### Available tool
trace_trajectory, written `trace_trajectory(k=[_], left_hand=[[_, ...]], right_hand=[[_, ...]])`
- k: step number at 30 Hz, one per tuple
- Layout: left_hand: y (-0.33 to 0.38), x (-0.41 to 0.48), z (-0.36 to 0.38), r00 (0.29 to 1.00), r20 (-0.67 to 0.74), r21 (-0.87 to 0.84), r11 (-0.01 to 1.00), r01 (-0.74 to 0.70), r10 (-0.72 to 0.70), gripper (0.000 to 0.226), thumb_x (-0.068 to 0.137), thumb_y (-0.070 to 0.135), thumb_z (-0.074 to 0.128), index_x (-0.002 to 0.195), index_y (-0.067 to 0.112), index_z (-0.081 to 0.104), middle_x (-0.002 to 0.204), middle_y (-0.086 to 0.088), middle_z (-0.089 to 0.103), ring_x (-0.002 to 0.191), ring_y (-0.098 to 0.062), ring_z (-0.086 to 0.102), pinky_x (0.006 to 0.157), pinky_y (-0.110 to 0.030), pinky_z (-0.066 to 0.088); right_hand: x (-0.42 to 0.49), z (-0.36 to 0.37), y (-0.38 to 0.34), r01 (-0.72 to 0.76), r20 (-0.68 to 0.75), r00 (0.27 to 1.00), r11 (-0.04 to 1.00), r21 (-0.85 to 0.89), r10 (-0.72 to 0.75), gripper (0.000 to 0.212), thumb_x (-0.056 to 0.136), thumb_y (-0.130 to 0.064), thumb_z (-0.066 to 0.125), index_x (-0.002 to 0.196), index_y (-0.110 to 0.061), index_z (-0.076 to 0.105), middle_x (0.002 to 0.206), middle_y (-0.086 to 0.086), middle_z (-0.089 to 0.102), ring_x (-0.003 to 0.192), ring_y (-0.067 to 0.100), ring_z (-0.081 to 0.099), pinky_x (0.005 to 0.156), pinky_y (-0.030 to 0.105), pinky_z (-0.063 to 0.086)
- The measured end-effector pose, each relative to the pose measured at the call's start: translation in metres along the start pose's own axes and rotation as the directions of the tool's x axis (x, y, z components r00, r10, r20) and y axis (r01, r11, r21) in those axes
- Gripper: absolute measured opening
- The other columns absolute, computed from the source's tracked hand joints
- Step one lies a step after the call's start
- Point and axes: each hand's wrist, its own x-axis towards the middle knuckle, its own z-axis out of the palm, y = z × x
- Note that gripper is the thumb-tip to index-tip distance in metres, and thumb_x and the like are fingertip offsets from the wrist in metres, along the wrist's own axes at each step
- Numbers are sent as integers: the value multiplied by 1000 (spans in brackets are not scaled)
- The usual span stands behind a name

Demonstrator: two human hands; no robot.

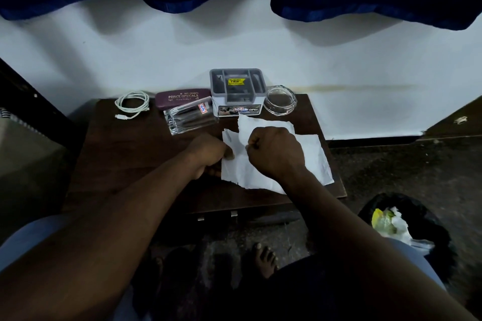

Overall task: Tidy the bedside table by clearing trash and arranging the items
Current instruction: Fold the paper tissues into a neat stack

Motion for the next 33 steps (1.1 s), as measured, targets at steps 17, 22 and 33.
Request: trace_trajectory(k=[17,22,33], left_hand=[[-3,5,20,995,100,-470,882,34,14,37,98,44,64,117,14,74,112,-10,78,102,-29,73,92,-41,56],[-7,7,26,1000,13,-295,956,-1,5,10,89,-4,68,84,-1,76,97,-25,72,79,-33,70,82,-43,56],[9,4,24,983,-180,-183,981,-65,31,20,82,-3,70,102,-3,74,107,-24,74,101,-41,71,91,-54,57]], right_hand=[[-26,8,-27,13,169,985,990,139,-36,17,86,-32,63,95,-27,76,100,-2,77,98,28,70,83,36,58],[-14,-19,-10,-50,188,982,963,265,-1,9,86,-31,73,89,-27,80,96,-3,80,94,21,73,87,38,57],[-5,-76,92,-358,227,923,909,213,310,26,84,-44,80,78,-19,77,84,2,77,89,22,73,89,44,59]])
